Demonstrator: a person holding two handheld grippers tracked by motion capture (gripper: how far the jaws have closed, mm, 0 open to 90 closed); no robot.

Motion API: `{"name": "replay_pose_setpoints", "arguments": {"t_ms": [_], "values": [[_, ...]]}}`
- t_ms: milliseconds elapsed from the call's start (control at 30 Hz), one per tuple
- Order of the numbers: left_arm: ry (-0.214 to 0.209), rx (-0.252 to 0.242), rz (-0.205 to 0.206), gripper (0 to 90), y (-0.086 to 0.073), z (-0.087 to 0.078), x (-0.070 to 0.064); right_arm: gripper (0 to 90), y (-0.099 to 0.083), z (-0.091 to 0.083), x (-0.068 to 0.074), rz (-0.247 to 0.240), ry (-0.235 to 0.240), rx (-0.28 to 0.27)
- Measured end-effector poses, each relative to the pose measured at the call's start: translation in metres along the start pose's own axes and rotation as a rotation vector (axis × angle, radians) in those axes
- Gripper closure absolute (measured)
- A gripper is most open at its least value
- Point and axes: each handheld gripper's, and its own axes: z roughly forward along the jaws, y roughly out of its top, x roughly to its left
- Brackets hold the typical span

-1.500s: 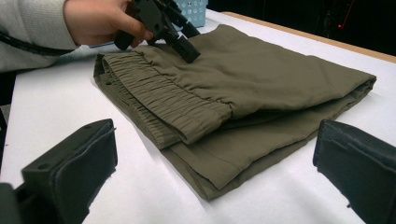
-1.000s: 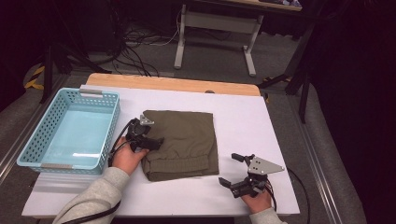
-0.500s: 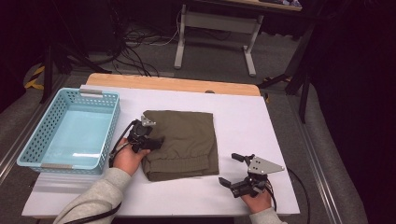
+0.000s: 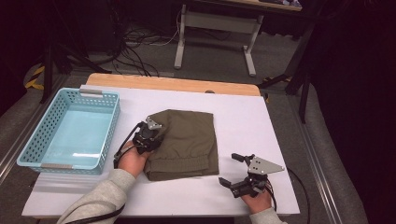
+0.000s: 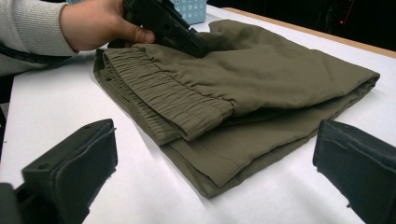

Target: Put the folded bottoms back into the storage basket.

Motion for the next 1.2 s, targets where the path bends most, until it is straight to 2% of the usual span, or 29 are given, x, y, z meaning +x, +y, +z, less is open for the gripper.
{"name": "replay_pose_setpoints", "arguments": {"t_ms": [133, 233, 400, 467, 633, 833, 1167, 1200], "values": [[-0.004, -0.007, -0.005, 78.1, 0.0, 0.0, 0.001, 0.4, 0.0, 0.0, 0.0, -0.001, 0.001, 0.001], [-0.024, -0.014, -0.024, 78.2, -0.001, 0.0, 0.003, 0.4, 0.0, 0.0, 0.0, 0.0, 0.0, -0.001], [-0.017, -0.027, -0.03, 80.2, 0.0, -0.001, 0.004, 0.4, 0.0, 0.0, 0.0, -0.001, 0.0, -0.001], [-0.03, -0.054, -0.045, 80.7, 0.002, -0.005, 0.006, 0.4, 0.0, -0.001, 0.0, -0.001, -0.001, -0.002], [-0.047, -0.091, -0.038, 81.1, 0.007, -0.015, 0.007, 0.4, 0.0, -0.001, 0.0, -0.001, -0.001, -0.002], [-0.085, -0.146, -0.062, 81.2, 0.015, -0.028, 0.009, 0.4, 0.0, -0.001, 0.0, -0.002, -0.001, -0.001], [-0.135, -0.234, -0.039, 81.5, 0.034, -0.056, 0.002, 0.5, 0.0, -0.001, 0.0, -0.001, 0.0, -0.003], [-0.147, -0.248, -0.03, 81.5, 0.037, -0.062, 0.002, 0.4, 0.0, -0.001, 0.0, -0.001, 0.0, -0.004]]}}
